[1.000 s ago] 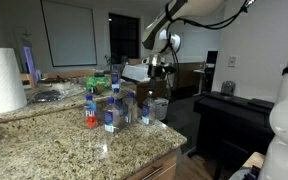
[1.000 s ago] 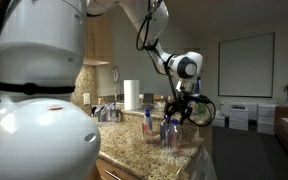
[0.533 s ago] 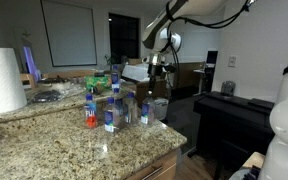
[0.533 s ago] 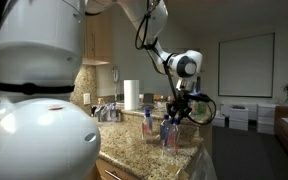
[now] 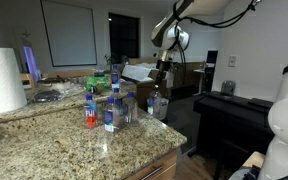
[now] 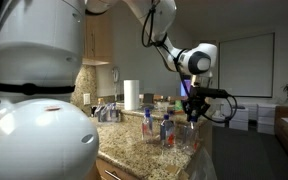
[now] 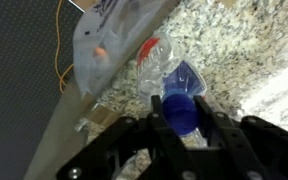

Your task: Put all the water bottles into the plastic bag

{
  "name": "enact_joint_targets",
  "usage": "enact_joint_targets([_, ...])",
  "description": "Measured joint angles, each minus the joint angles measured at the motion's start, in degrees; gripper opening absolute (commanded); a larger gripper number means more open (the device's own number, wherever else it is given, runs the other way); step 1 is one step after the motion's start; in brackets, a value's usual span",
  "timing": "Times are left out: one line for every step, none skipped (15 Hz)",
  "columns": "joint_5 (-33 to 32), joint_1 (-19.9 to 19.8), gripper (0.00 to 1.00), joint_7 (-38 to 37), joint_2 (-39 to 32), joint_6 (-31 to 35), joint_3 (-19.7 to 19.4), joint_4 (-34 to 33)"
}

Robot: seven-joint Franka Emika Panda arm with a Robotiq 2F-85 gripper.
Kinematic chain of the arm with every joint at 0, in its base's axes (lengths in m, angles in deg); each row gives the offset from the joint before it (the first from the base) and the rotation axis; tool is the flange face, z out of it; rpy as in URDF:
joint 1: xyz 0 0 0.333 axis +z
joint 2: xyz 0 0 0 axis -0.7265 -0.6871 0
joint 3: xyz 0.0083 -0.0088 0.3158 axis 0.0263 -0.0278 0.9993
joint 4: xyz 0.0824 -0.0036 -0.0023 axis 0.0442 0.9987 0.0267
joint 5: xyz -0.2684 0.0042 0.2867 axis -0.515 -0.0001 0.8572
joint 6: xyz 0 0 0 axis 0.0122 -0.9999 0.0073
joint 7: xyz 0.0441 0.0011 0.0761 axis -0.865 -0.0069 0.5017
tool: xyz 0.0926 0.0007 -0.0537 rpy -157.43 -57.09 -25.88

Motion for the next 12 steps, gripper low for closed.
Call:
enact_joint_targets([0.0, -0.8, 0.11, -0.9, -0.6, 0.6, -1.1, -0.5])
enact_joint_targets([0.0, -1.6, 0.11, -2.0, -1.3, 1.2, -2.0, -0.9])
enact_joint_targets([0.0, -2.3, 0.11, -3.0, -2.2, 1.8, -2.9, -1.3])
enact_joint_targets([0.0, -3.0, 0.11, -4.1, -3.3, 2.4, -3.5, -1.6])
enact_joint_targets([0.0, -3.7, 0.11, -5.1, -4.4, 2.8, -4.0, -1.7])
enact_joint_targets([0.0, -4.2, 0.11, -6.2, -5.6, 3.1, -4.3, -1.8])
enact_joint_targets([0.0, -4.7, 0.11, -7.2, -6.8, 3.1, -4.3, -1.9])
enact_joint_targets([0.0, -5.0, 0.11, -8.2, -8.1, 3.1, -4.3, -2.0])
enact_joint_targets([0.0, -5.1, 0.11, -9.0, -9.3, 3.1, -4.3, -2.0])
enact_joint_targets([0.2, -5.3, 0.11, -9.8, -10.5, 3.1, -4.0, -2.1])
enact_joint_targets([0.5, -5.4, 0.11, -10.6, -11.7, 3.1, -3.6, -2.2])
enact_joint_targets([0.9, -5.5, 0.11, -11.2, -12.8, 3.0, -3.2, -2.3])
